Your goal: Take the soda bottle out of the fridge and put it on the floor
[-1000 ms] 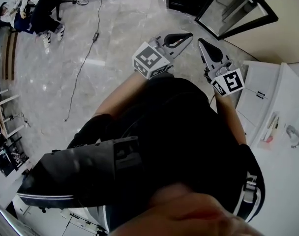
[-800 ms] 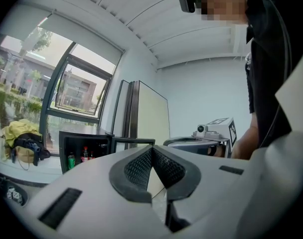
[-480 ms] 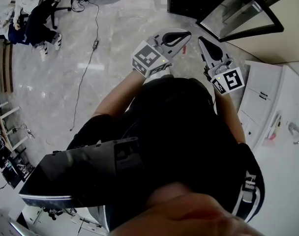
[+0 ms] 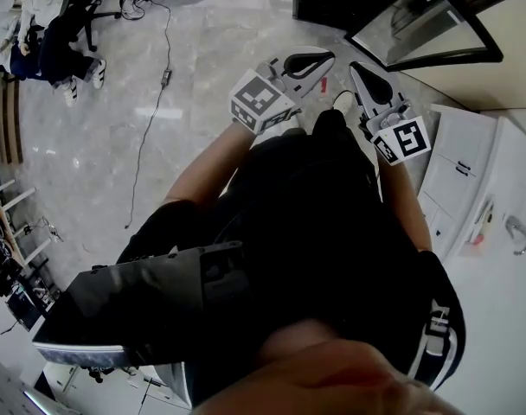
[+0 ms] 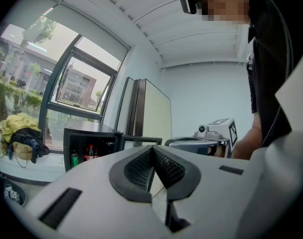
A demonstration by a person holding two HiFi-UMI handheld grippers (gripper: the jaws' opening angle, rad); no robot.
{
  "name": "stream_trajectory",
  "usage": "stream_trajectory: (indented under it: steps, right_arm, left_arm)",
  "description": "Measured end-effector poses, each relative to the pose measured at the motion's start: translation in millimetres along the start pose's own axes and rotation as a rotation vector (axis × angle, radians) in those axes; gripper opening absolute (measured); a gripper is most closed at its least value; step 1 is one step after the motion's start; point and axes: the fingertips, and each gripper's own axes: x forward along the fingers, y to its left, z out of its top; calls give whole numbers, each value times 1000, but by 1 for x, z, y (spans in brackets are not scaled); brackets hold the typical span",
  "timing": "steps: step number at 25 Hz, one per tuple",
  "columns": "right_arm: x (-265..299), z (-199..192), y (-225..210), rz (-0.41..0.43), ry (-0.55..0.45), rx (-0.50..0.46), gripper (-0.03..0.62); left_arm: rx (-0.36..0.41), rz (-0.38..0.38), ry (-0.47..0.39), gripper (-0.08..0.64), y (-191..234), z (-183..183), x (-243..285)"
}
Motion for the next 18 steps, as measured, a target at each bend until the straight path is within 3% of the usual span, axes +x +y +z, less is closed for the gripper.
stream_trajectory:
  steps: [7,18]
  right_arm:
    - [7,1,-39,30,-10,8,14]
    - [15,0,-136,104,-7,21,14]
  left_arm:
    - [-3,32,15,0,18,6,33]
    - [5,92,45,2,60,15,123]
